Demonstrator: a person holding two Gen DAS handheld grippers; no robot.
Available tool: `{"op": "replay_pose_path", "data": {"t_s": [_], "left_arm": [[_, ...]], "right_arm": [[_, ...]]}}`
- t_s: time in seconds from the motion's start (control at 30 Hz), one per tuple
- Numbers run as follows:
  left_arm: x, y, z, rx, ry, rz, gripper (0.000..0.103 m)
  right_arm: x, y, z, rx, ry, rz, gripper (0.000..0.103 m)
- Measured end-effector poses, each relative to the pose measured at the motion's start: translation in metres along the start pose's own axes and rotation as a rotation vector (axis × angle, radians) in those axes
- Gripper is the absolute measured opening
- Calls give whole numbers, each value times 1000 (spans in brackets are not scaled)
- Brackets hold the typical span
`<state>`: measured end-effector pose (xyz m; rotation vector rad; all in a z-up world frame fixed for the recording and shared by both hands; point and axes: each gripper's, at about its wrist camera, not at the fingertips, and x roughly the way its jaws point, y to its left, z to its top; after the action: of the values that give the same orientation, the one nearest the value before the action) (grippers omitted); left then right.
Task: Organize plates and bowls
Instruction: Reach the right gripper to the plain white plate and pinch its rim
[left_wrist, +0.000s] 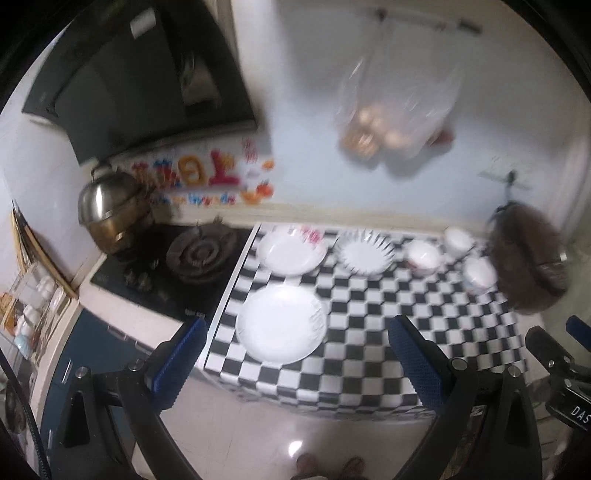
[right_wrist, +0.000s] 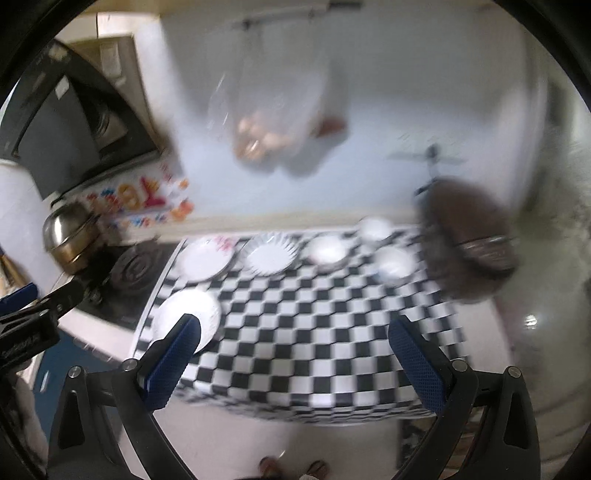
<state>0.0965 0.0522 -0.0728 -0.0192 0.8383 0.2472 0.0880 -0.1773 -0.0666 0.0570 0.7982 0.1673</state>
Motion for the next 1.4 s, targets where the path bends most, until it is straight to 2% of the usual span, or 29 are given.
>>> {"op": "replay_pose_path", "data": {"t_s": [0.2,0.3,0.5,0.63,0.77,0.87,1.0,1.07,1.13,1.2,1.23,1.3,1.33,1.37,1.4], "left_arm": [[104,37,1,-48,226,-8,100],[154,56,3,-93,326,-46,100],[253,92,8,-127,461,-79,98],[313,105,8,-75,537,-87,93],[365,119,6,-57,606,-129,89],[391,124,1,-37,658,-158,84],[421,126,-12,-2,734,-193,62],[428,126,-17,9,763,-217,55],[434,126,-24,21,790,-238,48],[439,127,-29,42,799,-223,43],[439,128,-32,42,802,-235,43],[435,130,-32,28,789,-255,42],[433,132,-32,28,782,-258,42],[431,134,-32,19,777,-263,42],[429,136,-31,8,774,-266,41]], "right_arm": [[125,27,0,-23,188,65,103],[188,47,-2,-22,282,90,103],[310,90,-13,-15,487,99,102],[368,111,-19,-9,579,94,102],[419,127,-26,15,674,94,101],[450,131,-34,53,744,109,100],[482,135,-42,100,821,135,97],[492,135,-46,117,855,140,84],[505,134,-51,143,899,153,76],[507,138,-48,136,901,167,65],[509,140,-47,138,913,181,58],[513,143,-47,125,924,180,58],[513,145,-46,120,926,185,51],[515,146,-47,127,938,204,40],[517,147,-48,142,954,223,35]]}}
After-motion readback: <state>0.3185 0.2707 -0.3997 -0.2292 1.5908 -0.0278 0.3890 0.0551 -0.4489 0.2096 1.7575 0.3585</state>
